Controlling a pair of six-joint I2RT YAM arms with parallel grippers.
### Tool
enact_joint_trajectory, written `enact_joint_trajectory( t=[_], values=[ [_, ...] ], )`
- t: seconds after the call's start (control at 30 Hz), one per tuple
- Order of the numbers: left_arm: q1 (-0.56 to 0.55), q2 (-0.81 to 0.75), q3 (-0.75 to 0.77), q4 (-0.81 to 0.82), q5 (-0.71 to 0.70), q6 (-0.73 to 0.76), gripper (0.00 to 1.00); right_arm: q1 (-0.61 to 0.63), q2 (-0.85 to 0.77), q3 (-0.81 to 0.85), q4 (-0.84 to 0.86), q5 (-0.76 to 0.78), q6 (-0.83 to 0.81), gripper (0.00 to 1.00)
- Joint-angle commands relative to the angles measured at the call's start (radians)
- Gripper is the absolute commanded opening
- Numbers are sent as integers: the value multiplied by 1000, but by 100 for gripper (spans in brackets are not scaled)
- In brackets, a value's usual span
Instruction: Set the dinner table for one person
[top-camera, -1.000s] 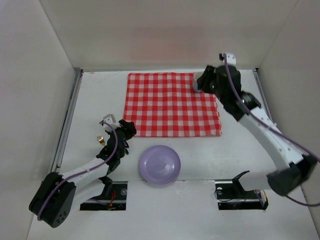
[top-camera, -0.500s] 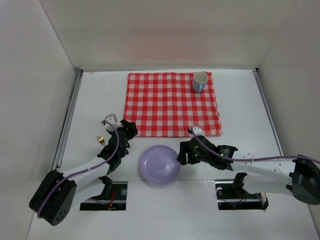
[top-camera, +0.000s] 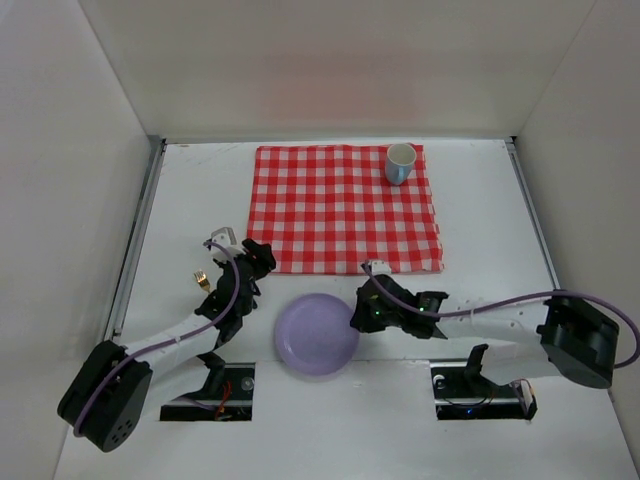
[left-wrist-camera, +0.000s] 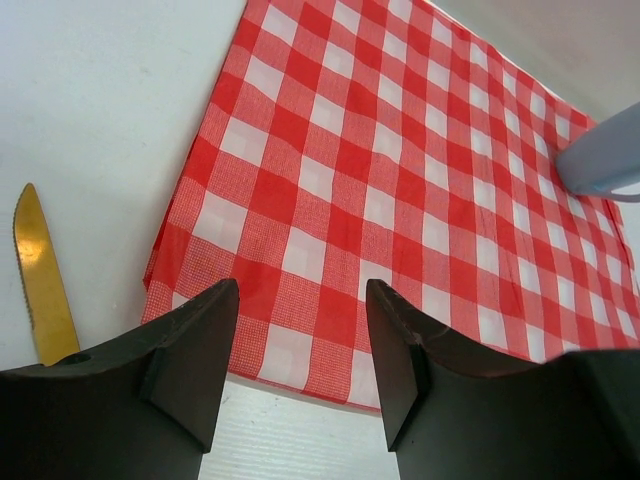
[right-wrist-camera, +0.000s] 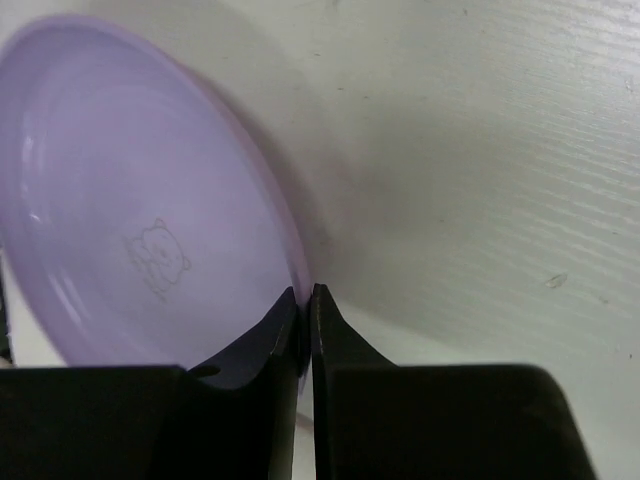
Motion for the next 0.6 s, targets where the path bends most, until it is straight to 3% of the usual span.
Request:
enact_joint_trajectory(
  t=[0.0,0.1,0.2,0.37,0.57],
  values=[
    [14,-49,20,49,-32,26,51,-5,-111,45,8,-50,-35,10],
    [48,-112,0,43,-56,29,52,-105,-188,71,9,-73,-65,11],
    [79,-141,-13,20,-59,14,52,-284,-170,118,76,-119,-104,12],
    [97,-133,-4,-7,-64,9,52,-500,61,302,158,-98,-139,12],
    [114,-138,-6,-18,-59,4,52,-568,380,578,133,6,-116,12]
  ],
)
